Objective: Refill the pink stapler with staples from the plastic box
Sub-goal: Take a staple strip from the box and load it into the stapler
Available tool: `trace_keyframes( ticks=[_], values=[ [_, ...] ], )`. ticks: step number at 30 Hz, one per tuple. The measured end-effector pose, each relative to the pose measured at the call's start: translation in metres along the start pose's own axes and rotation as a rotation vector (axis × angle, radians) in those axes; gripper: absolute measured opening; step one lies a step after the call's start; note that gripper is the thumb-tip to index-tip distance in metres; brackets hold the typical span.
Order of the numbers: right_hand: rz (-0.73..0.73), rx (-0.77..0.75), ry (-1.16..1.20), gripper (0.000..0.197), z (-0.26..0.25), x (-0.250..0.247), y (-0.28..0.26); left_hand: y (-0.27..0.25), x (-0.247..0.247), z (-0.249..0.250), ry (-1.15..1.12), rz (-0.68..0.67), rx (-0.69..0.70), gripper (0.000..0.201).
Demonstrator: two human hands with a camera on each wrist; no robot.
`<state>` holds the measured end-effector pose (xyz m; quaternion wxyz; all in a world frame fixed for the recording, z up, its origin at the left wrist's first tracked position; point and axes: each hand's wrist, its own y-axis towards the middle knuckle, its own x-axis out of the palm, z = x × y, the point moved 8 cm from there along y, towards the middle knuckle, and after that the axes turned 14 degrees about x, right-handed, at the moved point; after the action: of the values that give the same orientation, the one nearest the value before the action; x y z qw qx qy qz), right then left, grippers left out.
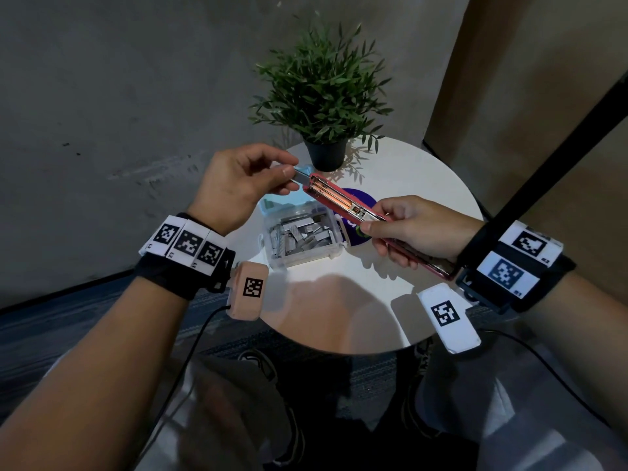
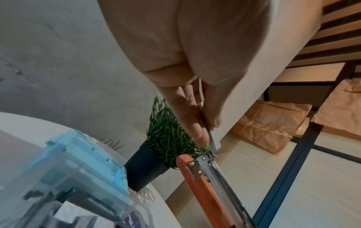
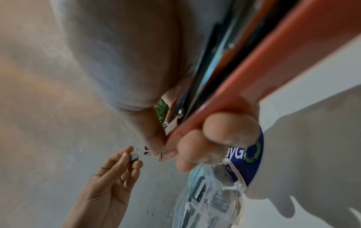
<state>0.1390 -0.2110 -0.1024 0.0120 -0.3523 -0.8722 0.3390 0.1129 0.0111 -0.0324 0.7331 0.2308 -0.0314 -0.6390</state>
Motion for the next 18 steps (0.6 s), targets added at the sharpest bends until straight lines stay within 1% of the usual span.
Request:
trace_keyframes(
  ticks=[3, 7, 13, 18],
  values=[
    [-0.002, 0.002, -0.013, 0.029, 0.001, 0.002, 0.000, -0.001, 0.002, 0.001, 0.011, -0.051, 0.002, 0.020],
    [0.004, 0.013, -0.015, 0.032, 0.002, 0.002, 0.000, -0.004, 0.005, 0.001, 0.065, -0.127, -0.034, 0.027],
    [-0.002, 0.012, -0.024, 0.030, 0.000, 0.003, -0.002, -0.005, 0.006, -0.002, 0.104, -0.138, -0.039, 0.022],
    [-0.004, 0.014, -0.036, 0.032, 0.000, 0.005, -0.003, -0.005, 0.012, 0.000, 0.161, -0.169, 0.005, 0.019]
  ],
)
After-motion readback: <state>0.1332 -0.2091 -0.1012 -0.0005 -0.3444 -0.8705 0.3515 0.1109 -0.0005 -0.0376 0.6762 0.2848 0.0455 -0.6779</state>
